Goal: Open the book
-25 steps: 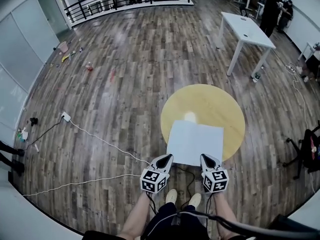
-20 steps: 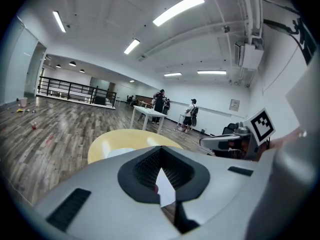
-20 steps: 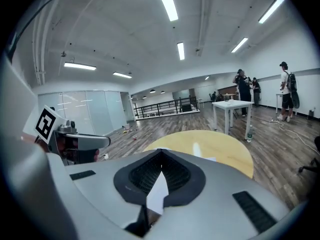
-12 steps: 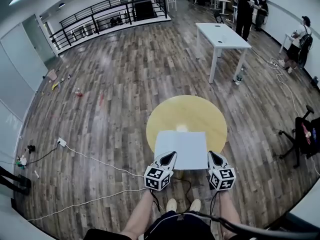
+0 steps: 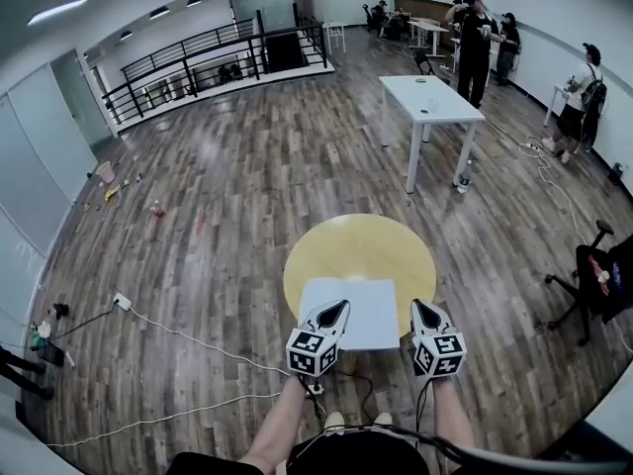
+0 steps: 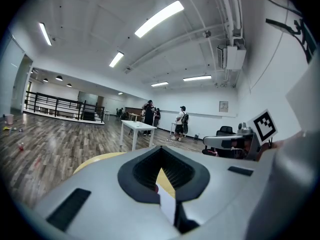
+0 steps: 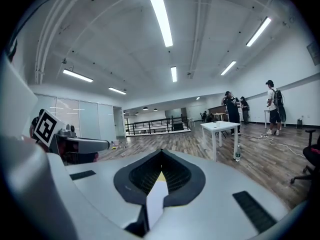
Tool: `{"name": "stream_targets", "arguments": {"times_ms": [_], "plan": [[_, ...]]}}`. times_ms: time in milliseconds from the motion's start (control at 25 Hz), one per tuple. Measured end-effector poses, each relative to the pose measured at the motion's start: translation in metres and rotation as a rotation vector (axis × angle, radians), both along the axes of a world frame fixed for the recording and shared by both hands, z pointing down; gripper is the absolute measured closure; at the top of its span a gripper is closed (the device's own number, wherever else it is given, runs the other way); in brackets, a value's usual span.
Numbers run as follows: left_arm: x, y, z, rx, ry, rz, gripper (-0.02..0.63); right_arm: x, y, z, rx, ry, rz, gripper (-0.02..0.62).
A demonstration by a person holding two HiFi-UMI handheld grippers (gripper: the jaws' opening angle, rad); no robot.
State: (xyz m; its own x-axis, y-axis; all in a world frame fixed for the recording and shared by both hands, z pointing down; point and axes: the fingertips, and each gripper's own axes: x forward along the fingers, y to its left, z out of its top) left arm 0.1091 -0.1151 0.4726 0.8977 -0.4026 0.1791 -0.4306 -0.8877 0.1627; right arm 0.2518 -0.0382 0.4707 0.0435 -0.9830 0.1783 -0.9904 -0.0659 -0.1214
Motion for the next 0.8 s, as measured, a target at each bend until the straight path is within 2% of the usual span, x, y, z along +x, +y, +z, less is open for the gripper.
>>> {"name": "stream_targets", "arguments": {"times_ms": [240, 440, 800], "plan": [[0.006, -0.001, -0.022, 0.040, 0.029, -0.008, 0.607, 0.004, 0.001, -0.022, 0.046, 0.017, -0.014, 0.592], [0.009, 0.003, -0.025, 0.049, 0.028, -0.012, 0.607, 0.002, 0.001, -0.025, 0.046, 0.045, -0.022, 0.592], [0.006, 0.003, -0.028, 0.058, 0.025, -0.023, 0.607, -0.005, 0.003, -0.023, 0.051, 0.028, -0.038, 0.592]]}}
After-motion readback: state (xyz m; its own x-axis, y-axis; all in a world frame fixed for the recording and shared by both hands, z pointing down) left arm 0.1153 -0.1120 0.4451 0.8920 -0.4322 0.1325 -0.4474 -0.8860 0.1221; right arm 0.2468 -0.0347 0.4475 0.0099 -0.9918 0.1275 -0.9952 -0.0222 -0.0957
